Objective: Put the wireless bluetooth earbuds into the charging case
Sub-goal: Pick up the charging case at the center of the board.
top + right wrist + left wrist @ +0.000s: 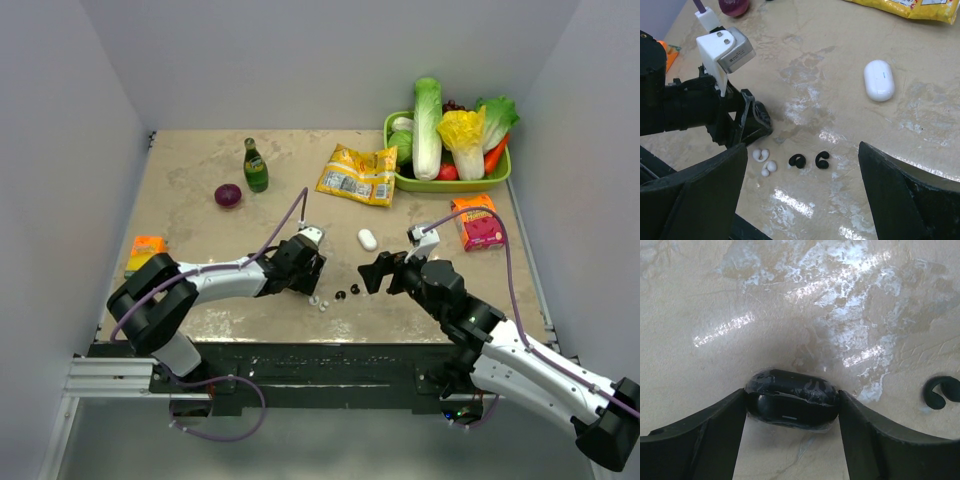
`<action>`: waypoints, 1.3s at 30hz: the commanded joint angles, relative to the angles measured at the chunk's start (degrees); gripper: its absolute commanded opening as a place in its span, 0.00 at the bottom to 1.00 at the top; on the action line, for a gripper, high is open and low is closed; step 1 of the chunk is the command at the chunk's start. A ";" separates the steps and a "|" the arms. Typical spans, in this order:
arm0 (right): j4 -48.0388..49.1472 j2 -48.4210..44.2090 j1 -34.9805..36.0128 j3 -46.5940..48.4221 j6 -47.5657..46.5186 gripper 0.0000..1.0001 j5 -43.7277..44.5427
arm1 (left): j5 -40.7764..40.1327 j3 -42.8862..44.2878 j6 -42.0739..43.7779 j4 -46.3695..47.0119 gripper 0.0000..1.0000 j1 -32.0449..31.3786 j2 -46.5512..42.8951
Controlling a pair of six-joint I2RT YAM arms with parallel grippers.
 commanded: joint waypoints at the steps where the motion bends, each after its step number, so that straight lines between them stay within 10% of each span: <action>1: 0.63 -0.82 0.12 0.34 0.02 0.95 0.28 | -4.69 0.27 -5.54 -3.48 0.52 0.15 2.54; 10: 0.89 -0.73 0.12 0.08 0.29 0.95 0.19 | -7.51 3.52 -16.53 -3.22 0.48 0.15 7.19; 25: 0.63 -0.82 0.12 0.08 0.37 0.96 0.37 | -10.94 5.19 -13.12 -7.52 1.00 0.15 7.02; 39: 0.54 -0.91 0.12 0.17 0.20 0.96 0.46 | -10.33 2.47 -6.70 -5.07 0.99 -0.11 4.65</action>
